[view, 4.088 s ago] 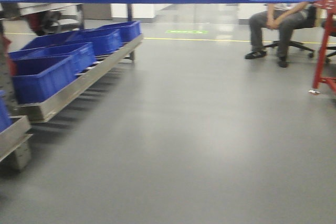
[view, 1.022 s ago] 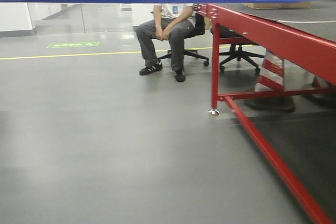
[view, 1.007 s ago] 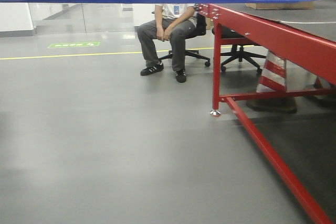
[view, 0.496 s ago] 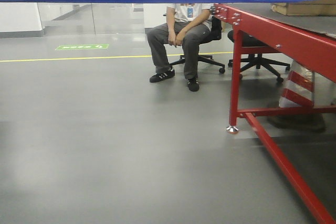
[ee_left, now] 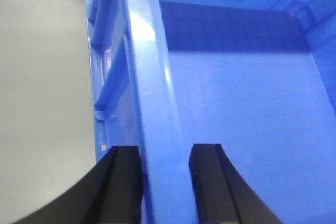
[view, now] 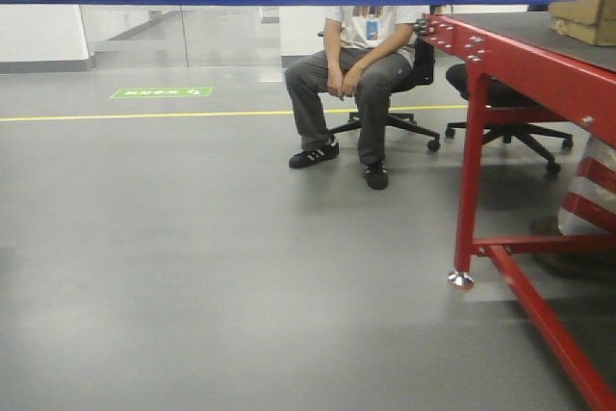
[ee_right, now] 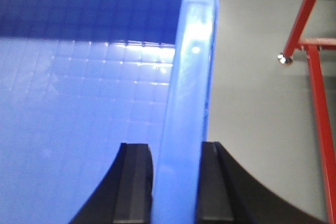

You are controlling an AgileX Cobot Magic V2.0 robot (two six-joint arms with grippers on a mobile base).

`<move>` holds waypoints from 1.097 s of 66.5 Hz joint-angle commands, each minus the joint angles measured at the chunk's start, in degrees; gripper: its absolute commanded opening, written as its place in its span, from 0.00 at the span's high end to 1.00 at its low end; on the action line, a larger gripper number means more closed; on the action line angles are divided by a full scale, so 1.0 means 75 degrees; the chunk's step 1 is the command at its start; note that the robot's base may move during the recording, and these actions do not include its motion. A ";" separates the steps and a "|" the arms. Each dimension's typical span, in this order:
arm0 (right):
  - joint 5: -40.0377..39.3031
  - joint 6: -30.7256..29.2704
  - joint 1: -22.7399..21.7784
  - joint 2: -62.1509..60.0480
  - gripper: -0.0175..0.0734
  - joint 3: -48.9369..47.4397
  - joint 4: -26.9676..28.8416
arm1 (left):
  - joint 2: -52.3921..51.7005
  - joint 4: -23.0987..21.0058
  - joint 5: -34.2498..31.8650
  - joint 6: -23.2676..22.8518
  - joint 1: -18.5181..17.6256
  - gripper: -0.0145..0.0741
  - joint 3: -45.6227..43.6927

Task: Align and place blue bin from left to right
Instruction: 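Carry the bin with both grippers while driving past the red conveyor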

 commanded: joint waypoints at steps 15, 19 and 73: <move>-0.0744 -0.0068 0.0087 -0.0177 0.89 -0.0091 0.0634 | -0.0185 -0.0846 -0.0770 0.0072 -0.0110 0.96 -0.0140; -0.0744 -0.0068 0.0087 -0.0177 0.89 -0.0091 0.0634 | -0.0185 -0.0846 -0.0770 0.0072 -0.0110 0.96 -0.0140; -0.0744 -0.0068 0.0087 -0.0177 0.89 -0.0091 0.0634 | -0.0185 -0.0722 -0.1198 0.0072 -0.0110 0.96 -0.0140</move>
